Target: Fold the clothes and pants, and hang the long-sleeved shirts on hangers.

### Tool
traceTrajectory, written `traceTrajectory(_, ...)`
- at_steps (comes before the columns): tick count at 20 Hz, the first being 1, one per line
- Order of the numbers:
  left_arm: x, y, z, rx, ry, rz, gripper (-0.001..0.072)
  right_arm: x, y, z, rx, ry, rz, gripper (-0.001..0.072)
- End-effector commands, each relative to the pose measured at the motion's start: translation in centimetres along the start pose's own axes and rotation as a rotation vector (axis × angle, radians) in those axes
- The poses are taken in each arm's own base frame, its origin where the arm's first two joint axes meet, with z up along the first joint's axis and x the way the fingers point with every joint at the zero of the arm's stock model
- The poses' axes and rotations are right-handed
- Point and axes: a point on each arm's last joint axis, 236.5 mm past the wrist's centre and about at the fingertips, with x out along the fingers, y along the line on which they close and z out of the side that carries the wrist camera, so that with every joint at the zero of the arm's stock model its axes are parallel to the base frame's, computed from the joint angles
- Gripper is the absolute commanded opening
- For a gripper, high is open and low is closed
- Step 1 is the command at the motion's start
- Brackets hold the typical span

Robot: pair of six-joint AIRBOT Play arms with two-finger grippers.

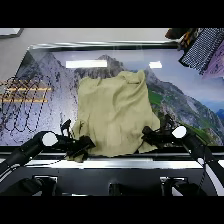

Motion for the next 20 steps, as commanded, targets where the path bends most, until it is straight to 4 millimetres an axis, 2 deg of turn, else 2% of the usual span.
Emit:
traceTrajectory(1,0.5,0.2,0.2,-0.032,-0.015,-0.013,0.0625,-0.5,0.9,-0.2,0.006,-0.006,0.034,0.0027)
traceTrajectory(4,1.0,0.7,0.1,-0.049,0.001,0.006,0.0624,-1.2,1.2,-1.3,-0.003,0.023,0.042,0.0027)
traceTrajectory(7,1.9,0.9,0.6,-0.076,-0.002,0.011,0.0625,-1.9,1.7,-1.5,-0.021,0.015,0.058,0.0027)
traceTrajectory(13,3.8,-0.4,1.7,-0.131,-0.008,-0.056,0.0609,-3.1,2.4,-2.3,-0.034,0.017,0.08,0.0027)
traceTrajectory(14,4.0,-0.4,1.8,-0.132,-0.011,-0.054,0.0515,-3.3,2.5,-2.5,-0.035,0.018,0.084,0.0027)
traceTrajectory(15,4.0,-0.3,1.8,-0.13,-0.013,-0.053,0.0227,-3.6,2.7,-2.6,-0.044,0.013,0.091,0.0027)
traceTrajectory(16,3.8,-0.6,1.9,-0.106,-0.018,-0.059,0.0025,-4.1,2.9,-2.6,-0.056,0.002,0.1,0.0027)
traceTrajectory(19,1.8,-1.1,2.3,-0.044,-0.029,-0.079,0.0016,-6.1,3.1,-3.1,-0.099,-0.038,0.101,0.0026)
traceTrajectory(20,0.7,-0.7,2.0,-0.011,-0.027,-0.066,0.0016,-7.0,2.6,-4.1,-0.103,-0.022,0.076,0.0026)
